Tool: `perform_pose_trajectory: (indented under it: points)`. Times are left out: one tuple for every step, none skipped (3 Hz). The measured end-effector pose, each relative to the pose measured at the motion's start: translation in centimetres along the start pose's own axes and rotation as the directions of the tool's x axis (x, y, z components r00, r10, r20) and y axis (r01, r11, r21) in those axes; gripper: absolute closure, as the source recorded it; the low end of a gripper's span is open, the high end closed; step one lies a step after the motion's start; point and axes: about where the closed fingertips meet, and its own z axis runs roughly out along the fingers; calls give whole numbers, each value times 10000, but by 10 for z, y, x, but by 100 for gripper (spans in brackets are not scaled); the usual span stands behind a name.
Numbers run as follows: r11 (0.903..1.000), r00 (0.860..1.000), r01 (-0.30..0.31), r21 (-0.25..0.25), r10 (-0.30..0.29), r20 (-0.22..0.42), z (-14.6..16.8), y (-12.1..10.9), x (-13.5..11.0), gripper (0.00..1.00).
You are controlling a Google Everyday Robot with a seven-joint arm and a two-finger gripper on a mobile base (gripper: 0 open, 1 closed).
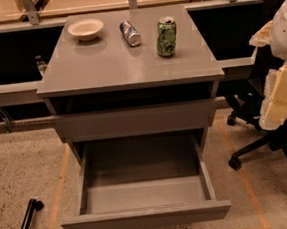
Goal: Close middle drawer
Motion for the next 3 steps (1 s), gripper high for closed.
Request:
perform_pose_trajectory:
  points:
    - [10000, 10000, 0, 0, 0, 0, 0, 0, 0, 0]
    - [10000, 10000, 9, 99, -9, 29, -2, -1, -1, 16]
    - [9983, 9988, 467, -336, -461, 173, 20, 2, -7, 40]
